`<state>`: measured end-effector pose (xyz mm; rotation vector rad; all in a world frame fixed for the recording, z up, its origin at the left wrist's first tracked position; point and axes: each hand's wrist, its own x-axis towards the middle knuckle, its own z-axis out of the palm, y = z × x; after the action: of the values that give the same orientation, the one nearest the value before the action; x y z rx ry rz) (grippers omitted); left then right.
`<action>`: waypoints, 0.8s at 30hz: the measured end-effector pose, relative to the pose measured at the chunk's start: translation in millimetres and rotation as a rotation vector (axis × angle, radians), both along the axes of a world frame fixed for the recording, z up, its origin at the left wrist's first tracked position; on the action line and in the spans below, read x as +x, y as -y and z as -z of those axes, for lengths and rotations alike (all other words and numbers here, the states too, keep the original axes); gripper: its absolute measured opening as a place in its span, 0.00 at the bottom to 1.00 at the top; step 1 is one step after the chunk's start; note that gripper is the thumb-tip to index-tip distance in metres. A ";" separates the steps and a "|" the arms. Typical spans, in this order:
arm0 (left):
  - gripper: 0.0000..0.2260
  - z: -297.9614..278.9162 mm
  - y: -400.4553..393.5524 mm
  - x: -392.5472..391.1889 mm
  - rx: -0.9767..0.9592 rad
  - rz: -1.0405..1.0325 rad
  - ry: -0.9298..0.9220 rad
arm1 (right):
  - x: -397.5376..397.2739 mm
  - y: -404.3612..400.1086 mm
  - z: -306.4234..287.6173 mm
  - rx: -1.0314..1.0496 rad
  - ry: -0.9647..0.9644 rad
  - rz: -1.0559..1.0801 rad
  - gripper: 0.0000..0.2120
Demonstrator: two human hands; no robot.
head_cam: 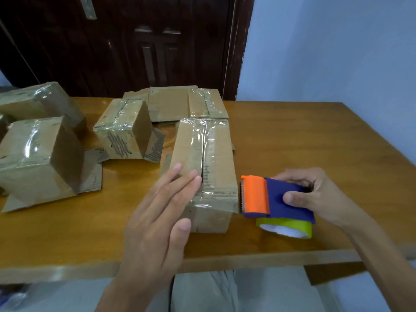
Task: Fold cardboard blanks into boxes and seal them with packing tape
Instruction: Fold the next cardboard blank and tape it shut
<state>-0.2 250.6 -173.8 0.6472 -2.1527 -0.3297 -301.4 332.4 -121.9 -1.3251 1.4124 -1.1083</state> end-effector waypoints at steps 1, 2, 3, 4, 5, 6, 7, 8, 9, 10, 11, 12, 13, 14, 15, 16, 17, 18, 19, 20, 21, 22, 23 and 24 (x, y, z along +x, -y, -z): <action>0.22 -1.1 2.8 1.0 -0.024 -0.002 -0.007 | -3.4 -2.9 -0.5 -0.001 0.007 -0.012 0.29; 0.20 -2.2 3.5 1.6 -0.040 -0.006 -0.006 | -6.3 -6.8 -1.4 -0.002 0.011 -0.018 0.29; 0.19 -3.4 3.9 0.7 -0.053 -0.014 -0.004 | -9.6 -10.8 -3.3 -0.004 0.008 -0.020 0.29; 0.18 -3.5 4.4 -0.9 -0.066 -0.027 -0.002 | -12.7 -14.7 -5.9 0.003 -0.003 -0.023 0.29; 0.18 -2.7 4.1 -2.2 -0.077 -0.043 -0.003 | -14.9 -18.1 -8.0 0.014 -0.023 -0.033 0.29; 0.17 -1.5 3.2 -3.1 -0.085 -0.053 -0.006 | -16.2 -21.5 -10.2 0.025 -0.057 -0.038 0.28; 0.17 -0.4 3.3 -4.5 -0.093 -0.054 -0.012 | -18.3 -24.1 -11.8 0.025 -0.087 -0.039 0.26; 0.17 0.3 3.4 -5.2 -0.096 -0.052 -0.016 | -19.9 -26.1 -13.6 0.028 -0.114 -0.032 0.21; 0.17 0.5 2.9 -5.4 -0.095 -0.053 -0.018 | -21.2 -27.6 -14.8 0.029 -0.139 -0.020 0.16; 0.16 0.1 3.1 -6.2 -0.100 -0.059 -0.020 | -21.2 -28.3 -18.1 0.027 -0.168 -0.014 0.14; 0.16 -0.4 2.8 -6.6 -0.104 -0.064 -0.020 | -20.2 -29.2 -22.2 0.032 -0.195 -0.012 0.13; 0.16 -0.2 2.3 -7.5 -0.108 -0.064 -0.020 | -19.0 -30.2 -26.5 0.046 -0.223 -0.009 0.12; 0.16 0.2 2.3 -8.1 -0.111 -0.063 -0.023 | -17.0 -30.2 -31.3 0.060 -0.246 -0.004 0.11; 0.16 0.8 2.4 -8.7 -0.108 -0.062 -0.027 | -14.0 -29.5 -36.8 0.080 -0.278 0.002 0.10; 0.16 1.3 2.3 -9.2 -0.100 -0.063 -0.031 | -9.7 -28.5 -42.7 0.105 -0.312 0.005 0.10; 0.16 1.9 1.6 -9.6 -0.089 -0.066 -0.034 | -4.8 -27.4 -48.3 0.130 -0.352 0.003 0.10; 0.17 2.2 0.5 -10.1 -0.075 -0.070 -0.039 | 1.1 -26.3 -54.2 0.154 -0.392 0.002 0.10; 0.17 2.5 -0.6 -10.6 -0.060 -0.074 -0.045 | 7.6 -25.4 -60.0 0.169 -0.440 0.008 0.11; 0.18 2.8 -1.9 -10.9 -0.047 -0.079 -0.051 | 14.9 -24.6 -66.1 0.170 -0.508 0.022 0.12; 0.18 2.8 -3.2 -11.1 -0.037 -0.080 -0.057 | 22.6 -23.8 -72.3 0.159 -0.596 0.041 0.13; 0.19 2.9 -4.4 -11.4 -0.027 -0.078 -0.059 | 30.4 -23.6 -78.3 0.148 -0.694 0.070 0.13; 0.19 2.6 -5.2 -12.3 -0.021 -0.079 -0.062 | 38.1 -23.1 -84.8 0.136 -0.786 0.100 0.14; 0.19 2.1 -6.0 -12.8 -0.015 -0.084 -0.063 | 45.2 -22.7 -90.5 0.135 -0.860 0.131 0.15; 0.19 1.9 -6.6 -13.4 -0.016 -0.093 -0.066 | 51.0 -22.4 -94.8 0.145 -0.917 0.158 0.16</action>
<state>-13.5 257.2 -175.7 0.7156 -2.0534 -0.2793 -250.4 354.7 -27.1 -1.7244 2.2276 -0.4491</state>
